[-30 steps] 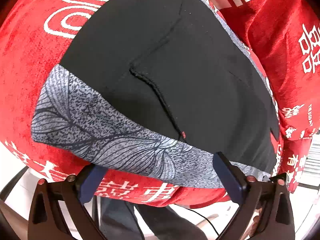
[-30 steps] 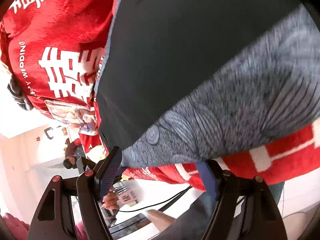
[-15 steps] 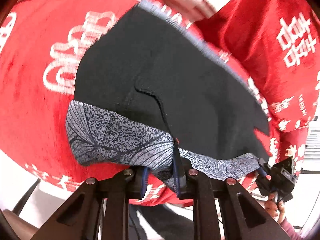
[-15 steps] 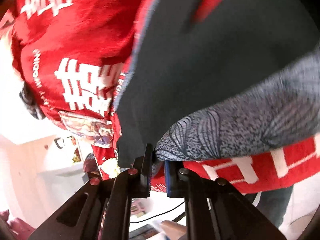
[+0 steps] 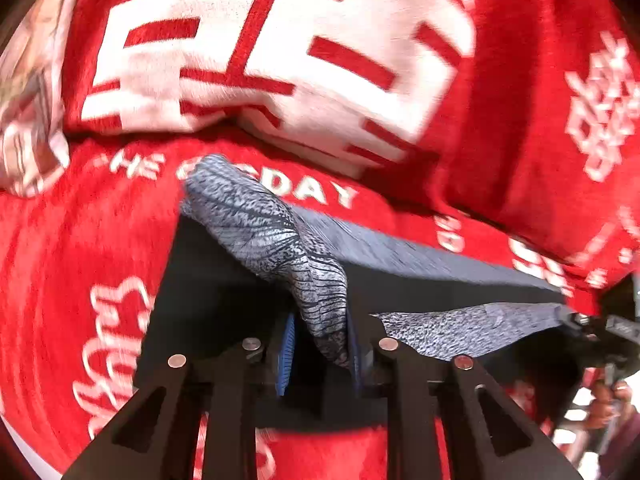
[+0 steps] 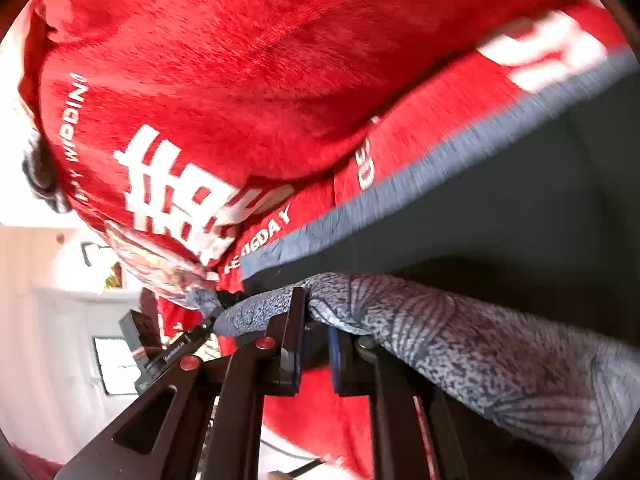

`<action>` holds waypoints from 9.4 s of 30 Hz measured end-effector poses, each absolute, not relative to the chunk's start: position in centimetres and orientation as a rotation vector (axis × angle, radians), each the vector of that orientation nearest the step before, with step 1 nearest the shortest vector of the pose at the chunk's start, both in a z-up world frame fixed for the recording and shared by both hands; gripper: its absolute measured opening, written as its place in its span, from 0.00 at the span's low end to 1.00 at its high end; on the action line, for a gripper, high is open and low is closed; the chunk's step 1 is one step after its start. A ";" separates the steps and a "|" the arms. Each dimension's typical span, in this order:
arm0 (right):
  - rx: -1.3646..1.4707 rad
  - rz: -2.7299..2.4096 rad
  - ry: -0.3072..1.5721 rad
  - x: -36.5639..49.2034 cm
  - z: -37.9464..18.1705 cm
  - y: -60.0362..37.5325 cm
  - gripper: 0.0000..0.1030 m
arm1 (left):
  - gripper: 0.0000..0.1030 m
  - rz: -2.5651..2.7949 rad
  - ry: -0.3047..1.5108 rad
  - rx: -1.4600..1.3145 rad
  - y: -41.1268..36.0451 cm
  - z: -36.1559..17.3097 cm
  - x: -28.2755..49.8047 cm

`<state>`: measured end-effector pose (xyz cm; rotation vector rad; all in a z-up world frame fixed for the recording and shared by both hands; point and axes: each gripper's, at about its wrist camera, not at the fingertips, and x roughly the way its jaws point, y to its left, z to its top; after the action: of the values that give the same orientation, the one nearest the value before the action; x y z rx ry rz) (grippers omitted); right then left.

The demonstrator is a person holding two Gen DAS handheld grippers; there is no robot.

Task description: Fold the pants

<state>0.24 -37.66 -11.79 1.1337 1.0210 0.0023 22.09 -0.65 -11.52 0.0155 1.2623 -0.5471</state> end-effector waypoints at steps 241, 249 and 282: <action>1.182 -0.623 1.007 -25.7 -14.1 -59.6 0.48 | 1.00 -0.629 1.359 0.610 -38.1 -14.9 -4.5; 1.271 -0.728 0.871 -26.0 -14.7 -64.4 0.48 | 1.00 -0.625 1.419 0.651 -37.6 -17.3 -5.7; 0.897 -0.688 0.961 -19.0 -10.5 -64.6 0.22 | 1.00 -0.458 1.220 0.511 -41.0 -15.1 1.8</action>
<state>-18.98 -64.63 -10.52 0.8969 0.9611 -0.6876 1.82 -40.99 -15.12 0.5108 1.2202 -0.4575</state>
